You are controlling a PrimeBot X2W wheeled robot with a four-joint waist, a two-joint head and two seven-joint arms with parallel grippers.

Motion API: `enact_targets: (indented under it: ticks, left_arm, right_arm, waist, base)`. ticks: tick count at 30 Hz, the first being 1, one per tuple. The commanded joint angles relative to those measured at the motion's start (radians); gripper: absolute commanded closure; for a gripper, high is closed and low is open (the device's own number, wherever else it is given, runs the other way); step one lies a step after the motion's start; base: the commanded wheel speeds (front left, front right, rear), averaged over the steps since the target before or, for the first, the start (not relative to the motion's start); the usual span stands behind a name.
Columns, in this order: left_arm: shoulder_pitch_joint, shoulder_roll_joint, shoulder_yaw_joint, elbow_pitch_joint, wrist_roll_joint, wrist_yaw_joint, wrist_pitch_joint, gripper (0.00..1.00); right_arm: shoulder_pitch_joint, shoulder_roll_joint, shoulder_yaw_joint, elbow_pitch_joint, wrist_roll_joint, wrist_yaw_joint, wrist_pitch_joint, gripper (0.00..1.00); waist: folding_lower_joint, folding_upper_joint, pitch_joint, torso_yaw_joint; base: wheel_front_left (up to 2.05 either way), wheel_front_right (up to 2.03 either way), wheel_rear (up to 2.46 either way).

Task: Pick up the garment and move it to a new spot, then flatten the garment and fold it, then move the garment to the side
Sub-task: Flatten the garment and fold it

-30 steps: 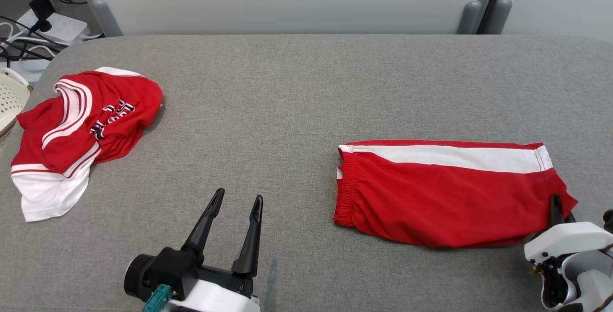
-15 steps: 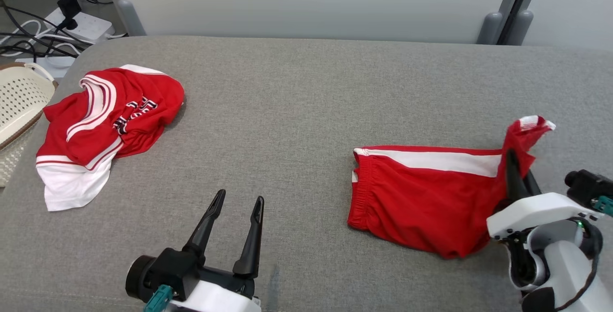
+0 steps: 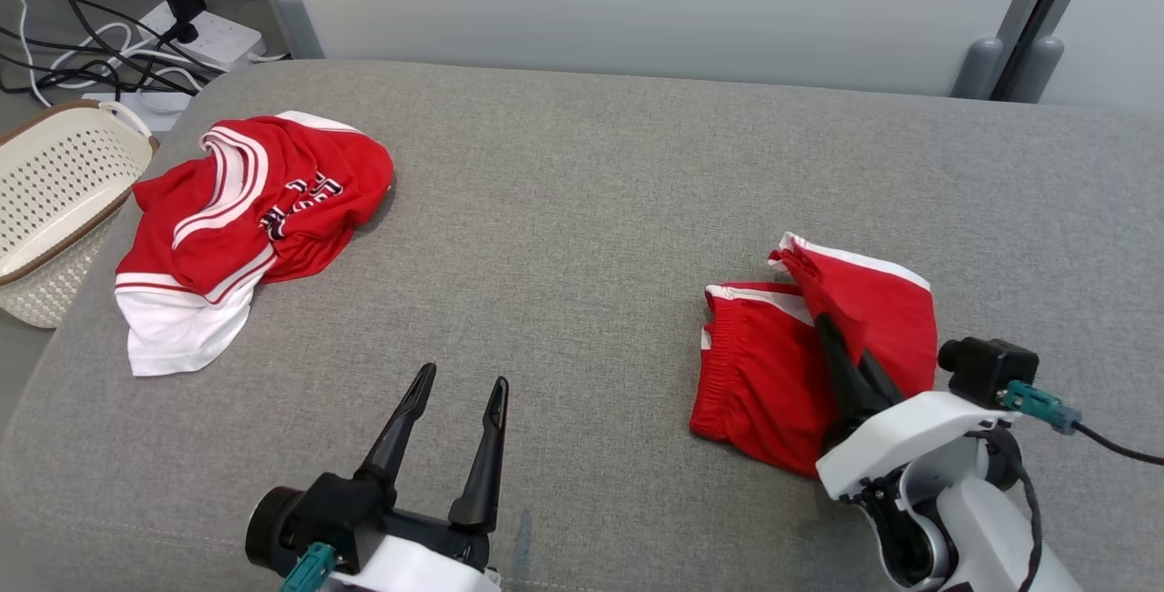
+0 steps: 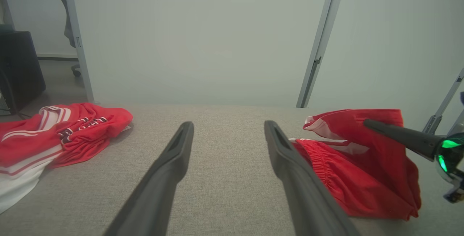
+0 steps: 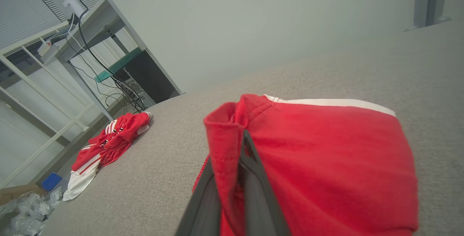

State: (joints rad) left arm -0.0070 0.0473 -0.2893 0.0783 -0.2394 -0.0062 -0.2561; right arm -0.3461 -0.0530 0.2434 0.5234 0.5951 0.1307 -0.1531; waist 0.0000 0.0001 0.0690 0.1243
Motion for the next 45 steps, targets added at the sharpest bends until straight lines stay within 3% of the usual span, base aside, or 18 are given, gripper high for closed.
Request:
enact_targets:
  ticks: [1,15,16,17,18,32,37,45]
  left_arm:
    - [-0.020,0.003,0.027,-0.022,-0.009,0.005,-0.006,0.00]
    - [-0.006,0.003,0.018,0.002,-0.014,0.002,-0.006,0.00]
    - [-0.005,0.003,0.017,0.003,-0.014,0.002,-0.006,0.00]
    - [-0.005,0.003,0.015,0.003,-0.015,0.002,-0.006,0.00]
    - [-0.006,0.003,0.014,0.003,-0.015,0.003,-0.006,0.00]
    - [-0.007,0.003,0.031,0.001,-0.005,0.002,-0.006,0.00]
    - [-0.003,0.003,0.036,-0.001,-0.003,0.004,-0.006,0.00]
    - [-0.002,0.003,0.054,-0.013,-0.016,0.015,-0.006,0.00]
  right_arm:
    - [-0.014,0.003,0.040,-0.017,0.016,0.000,-0.002,1.00]
    - [-0.043,0.003,0.226,0.103,0.107,0.000,-0.031,1.00]
    - [-0.045,0.003,0.236,0.109,0.119,0.000,-0.033,0.65]
    - [-0.047,0.003,0.247,0.115,0.127,0.000,-0.036,0.56]
    - [-0.051,0.003,0.266,0.123,0.146,0.000,-0.042,0.00]
    - [-0.052,0.003,0.472,0.077,0.295,0.000,-0.057,0.00]
    - [-0.074,0.003,0.471,0.068,0.247,0.000,-0.083,0.00]
    - [-0.085,0.003,0.353,0.011,0.096,0.000,-0.107,0.00]
  waist:
    - [0.0000,-0.0001,0.001,0.005]
    - [0.0000,-0.0001,-0.016,0.026]
    - [0.0000,-0.0001,-0.017,0.026]
    - [0.0000,-0.0001,-0.017,0.026]
    - [0.0000,-0.0001,-0.017,0.026]
    - [0.0000,-0.0001,-0.019,0.006]
    - [0.0000,-0.0001,-0.025,-0.006]
    - [0.0000,-0.0001,-0.030,-0.050]
  base:
    - [0.00,0.00,0.00]
    - [0.00,0.00,0.00]
    - [0.00,0.00,0.00]
    - [0.00,0.00,0.00]
    - [0.00,0.00,0.00]
    - [0.00,0.00,0.00]
    - [0.00,0.00,0.00]
    - [0.00,0.00,0.00]
